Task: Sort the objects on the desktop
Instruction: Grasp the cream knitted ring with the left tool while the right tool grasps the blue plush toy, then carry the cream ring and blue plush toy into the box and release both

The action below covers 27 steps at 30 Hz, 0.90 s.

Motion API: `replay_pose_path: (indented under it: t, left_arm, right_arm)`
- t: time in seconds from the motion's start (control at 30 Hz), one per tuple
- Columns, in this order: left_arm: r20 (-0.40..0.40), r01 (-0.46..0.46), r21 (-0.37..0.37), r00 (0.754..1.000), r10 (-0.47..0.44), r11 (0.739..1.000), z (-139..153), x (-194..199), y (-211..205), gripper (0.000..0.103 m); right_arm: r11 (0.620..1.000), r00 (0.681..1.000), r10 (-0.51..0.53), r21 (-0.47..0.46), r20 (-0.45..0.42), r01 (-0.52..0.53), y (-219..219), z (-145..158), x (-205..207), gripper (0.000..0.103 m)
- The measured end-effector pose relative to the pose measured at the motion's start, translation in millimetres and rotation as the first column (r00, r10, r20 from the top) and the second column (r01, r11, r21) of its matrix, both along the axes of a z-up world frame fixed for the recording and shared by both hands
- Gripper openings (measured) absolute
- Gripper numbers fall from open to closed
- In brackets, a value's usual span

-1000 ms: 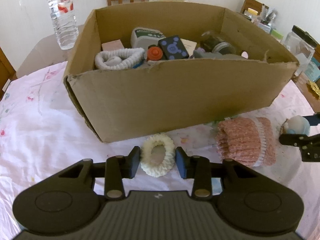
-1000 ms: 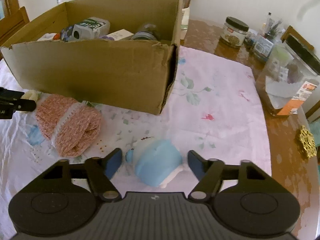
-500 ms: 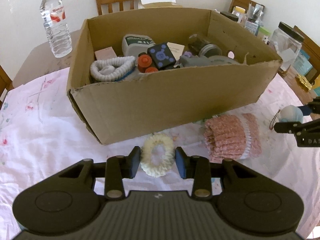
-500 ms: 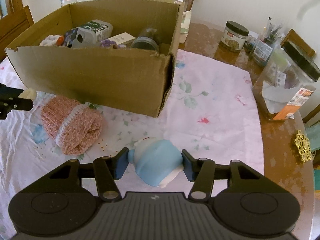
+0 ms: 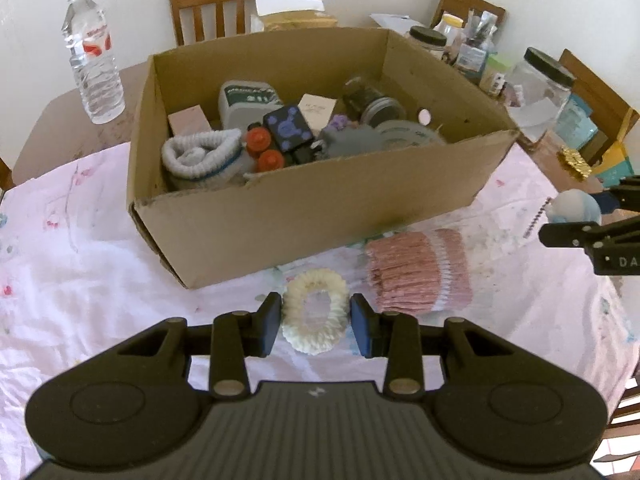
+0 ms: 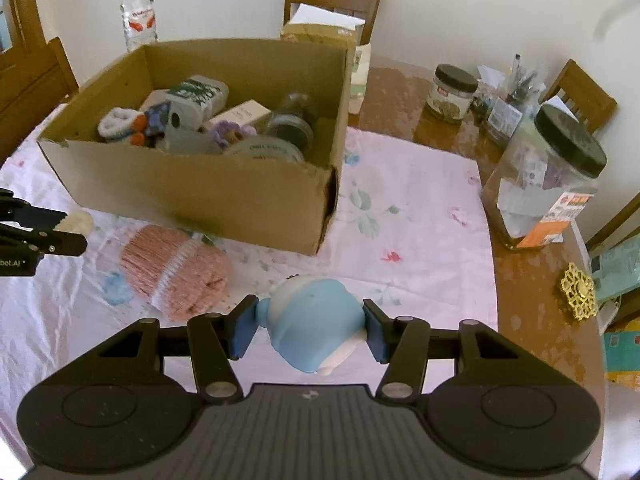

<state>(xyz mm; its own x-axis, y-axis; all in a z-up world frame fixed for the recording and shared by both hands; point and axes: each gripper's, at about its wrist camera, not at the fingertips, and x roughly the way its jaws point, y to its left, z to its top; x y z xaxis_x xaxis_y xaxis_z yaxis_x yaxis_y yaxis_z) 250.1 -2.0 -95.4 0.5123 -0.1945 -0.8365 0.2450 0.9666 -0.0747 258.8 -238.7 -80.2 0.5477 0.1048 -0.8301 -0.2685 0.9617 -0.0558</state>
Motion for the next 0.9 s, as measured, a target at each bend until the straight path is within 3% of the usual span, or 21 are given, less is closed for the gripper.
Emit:
replay_pose_path:
  t: [0.53, 0.9]
  left_arm:
    - [0.050, 0.040, -0.047, 0.998, -0.037, 0.998, 51.7, 9.2, 4.5, 0.036]
    - [0.116, 0.076, -0.003, 0.990, -0.075, 0.997, 77.1, 44.1, 4.5, 0.036]
  right_arm:
    - [0.996, 0.995, 0.065, 0.061, 0.081, -0.070, 17.2, 50.9, 16.4, 0.060]
    - [0.983, 0.974, 0.176, 0.020, 0.142, -0.180, 43.7, 74.7, 49.9, 0.060]
